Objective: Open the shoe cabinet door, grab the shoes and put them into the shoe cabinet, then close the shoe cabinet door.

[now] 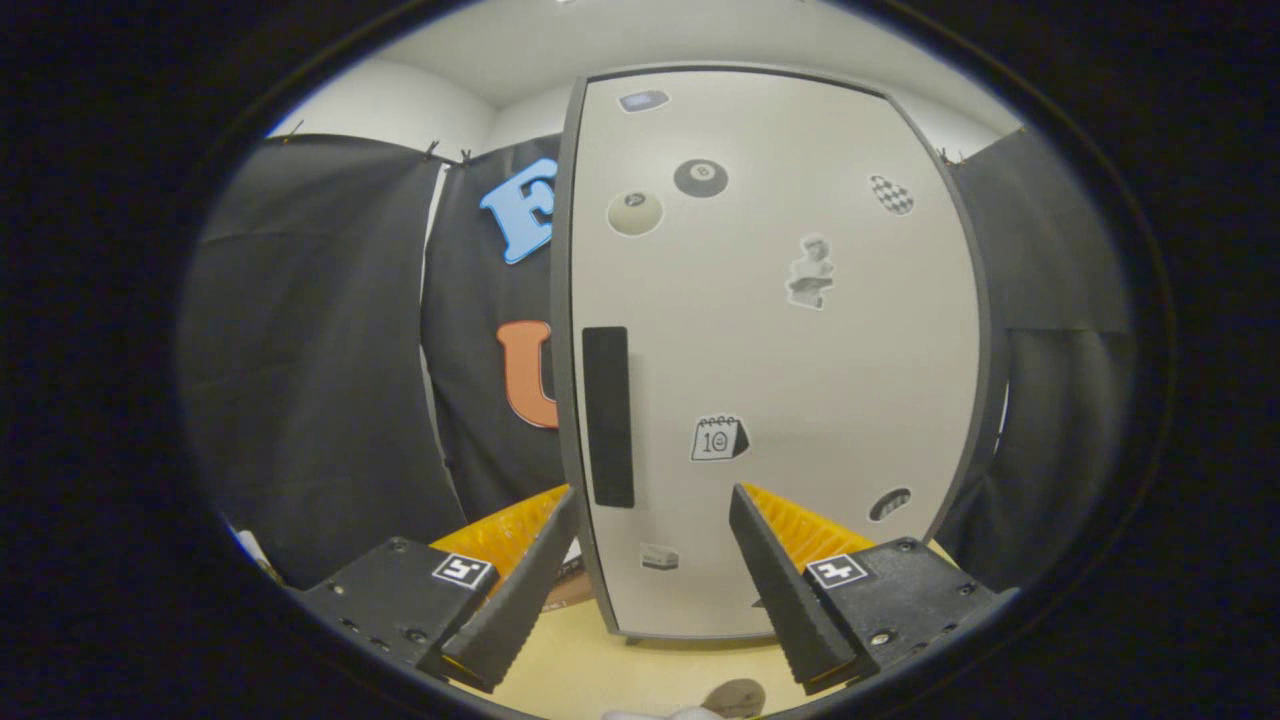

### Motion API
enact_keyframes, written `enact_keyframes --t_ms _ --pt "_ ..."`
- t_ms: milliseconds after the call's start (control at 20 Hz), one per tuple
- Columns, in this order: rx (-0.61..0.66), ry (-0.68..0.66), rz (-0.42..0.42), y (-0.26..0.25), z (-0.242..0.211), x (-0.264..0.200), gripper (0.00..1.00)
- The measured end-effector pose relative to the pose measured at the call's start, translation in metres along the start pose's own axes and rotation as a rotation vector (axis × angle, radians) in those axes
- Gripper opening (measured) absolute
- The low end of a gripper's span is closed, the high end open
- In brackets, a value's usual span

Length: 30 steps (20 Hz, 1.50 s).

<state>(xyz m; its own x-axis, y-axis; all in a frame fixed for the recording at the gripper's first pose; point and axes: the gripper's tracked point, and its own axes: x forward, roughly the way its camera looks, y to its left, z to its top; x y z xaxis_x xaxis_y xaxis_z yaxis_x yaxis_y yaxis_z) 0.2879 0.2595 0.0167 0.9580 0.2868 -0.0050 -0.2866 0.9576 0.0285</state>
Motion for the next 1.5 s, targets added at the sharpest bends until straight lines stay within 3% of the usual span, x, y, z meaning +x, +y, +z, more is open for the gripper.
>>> enact_keyframes --t_ms 400,550,750,950,1250,1500 --pt "0.052 0.005 0.007 0.02 0.018 0.06 0.99" --pt "0.066 0.029 -0.021 0.018 0.017 0.073 0.93" --pt "0.019 0.031 -0.096 0.014 0.017 0.075 0.73" --pt "-0.053 0.035 -0.07 0.021 0.01 0.076 0.4" --pt "-0.034 0.07 0.025 0.019 0.003 0.069 0.32" --pt "-0.034 0.075 0.053 0.018 0.0 0.044 0.28"
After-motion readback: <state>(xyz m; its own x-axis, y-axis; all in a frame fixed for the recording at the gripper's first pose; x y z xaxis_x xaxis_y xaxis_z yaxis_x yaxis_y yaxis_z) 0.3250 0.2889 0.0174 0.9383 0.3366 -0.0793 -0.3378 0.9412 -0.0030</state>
